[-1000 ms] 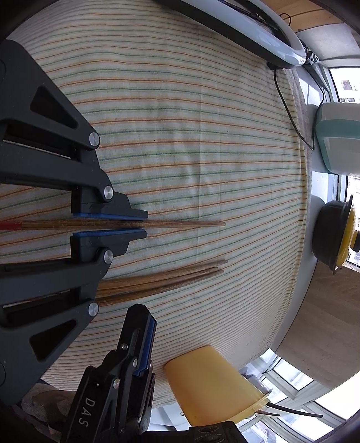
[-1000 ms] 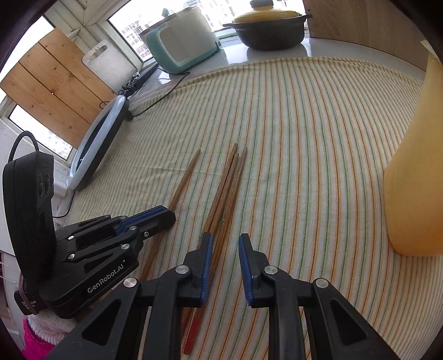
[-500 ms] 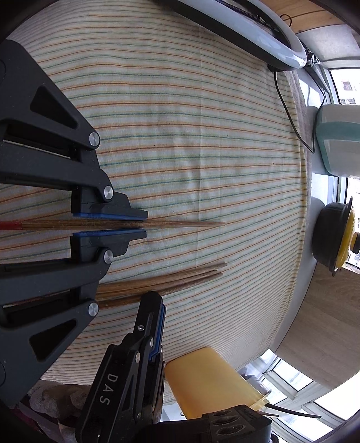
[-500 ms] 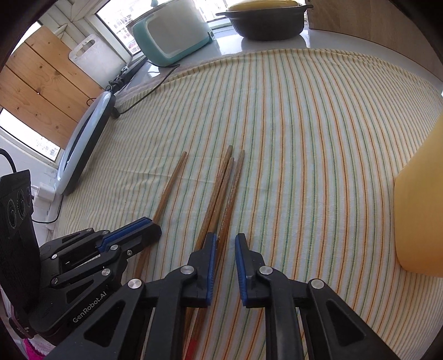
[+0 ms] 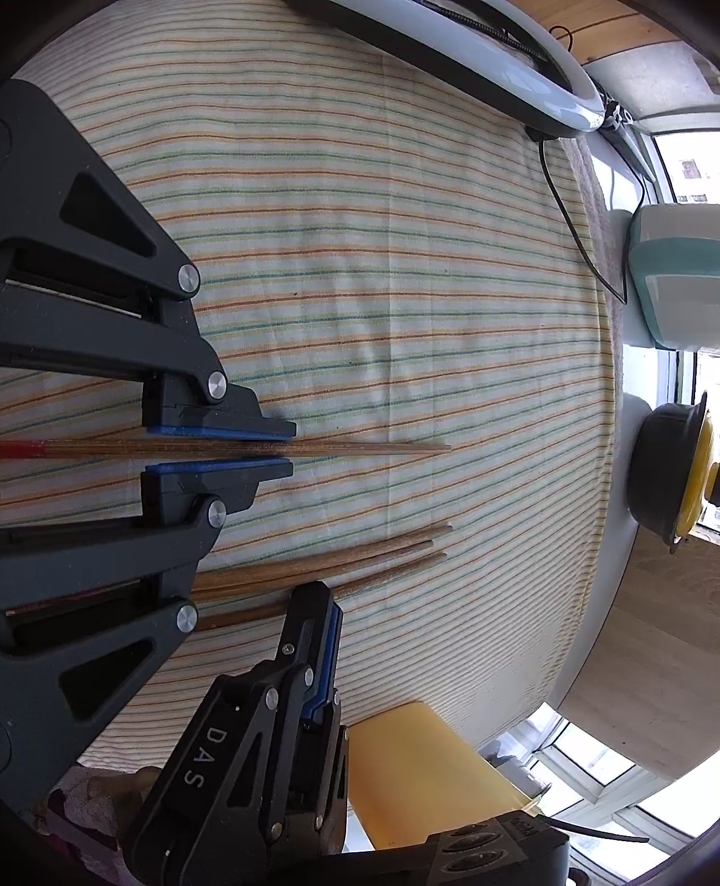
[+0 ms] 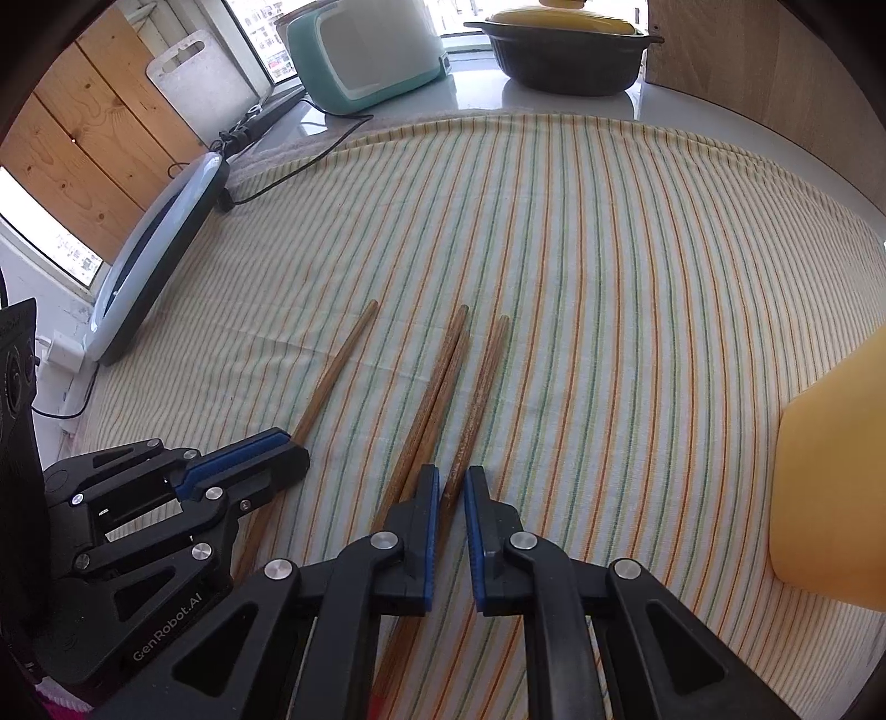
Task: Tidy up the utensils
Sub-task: 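Close the left tool on a red-tipped wooden chopstick while the right tool grips another, then lift both wooden chopsticks and carry them in both tools toward the yellow container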
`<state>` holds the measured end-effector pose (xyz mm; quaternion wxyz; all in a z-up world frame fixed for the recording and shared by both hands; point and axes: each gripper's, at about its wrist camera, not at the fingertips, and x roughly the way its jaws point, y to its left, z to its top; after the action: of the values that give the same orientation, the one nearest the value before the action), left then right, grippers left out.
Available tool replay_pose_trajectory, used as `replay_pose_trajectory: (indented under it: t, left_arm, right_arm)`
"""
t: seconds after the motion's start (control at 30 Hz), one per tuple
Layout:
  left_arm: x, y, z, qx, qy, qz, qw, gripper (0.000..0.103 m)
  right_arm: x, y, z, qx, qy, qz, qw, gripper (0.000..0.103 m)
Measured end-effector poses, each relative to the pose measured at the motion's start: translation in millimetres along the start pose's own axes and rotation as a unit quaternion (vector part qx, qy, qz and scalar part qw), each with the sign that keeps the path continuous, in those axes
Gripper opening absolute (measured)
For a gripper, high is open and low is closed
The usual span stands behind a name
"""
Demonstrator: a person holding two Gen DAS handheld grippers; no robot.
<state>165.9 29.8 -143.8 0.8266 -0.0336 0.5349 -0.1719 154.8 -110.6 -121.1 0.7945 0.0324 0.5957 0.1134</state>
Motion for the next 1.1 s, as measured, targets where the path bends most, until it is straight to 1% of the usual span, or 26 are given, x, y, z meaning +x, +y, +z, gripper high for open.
replay_pose_trajectory:
  t: [0.1,0.33,0.7,1.1]
  left_arm:
    - [-3.6,4.2,-1.9,-0.014,-0.006,-0.005,0.9999,0.004]
    - [-24.2,8.8,-1.3,-0.031,-0.031,-0.017,0.9989,0.004]
    - [-56.3,-3.4,1.3,-0.023,-0.080,-0.010,0.9964,0.004]
    - [-72.1,-13.9,-2.4,-0.006,-0.106,0.003,0.9943,0.004]
  right_arm:
    - [-3.5,-7.1,-3.9,0.015,-0.003,0.017,1.000,0.004]
    - [-19.2,-17.1,-11.8,0.027,-0.026,0.043,0.998,0.003]
    - [-50.1,-17.9,-22.1,0.013,-0.073,0.046,0.996,0.003]
    - [-69.3,-16.2,-30.2,-0.002,-0.100,0.044,0.994,0.003]
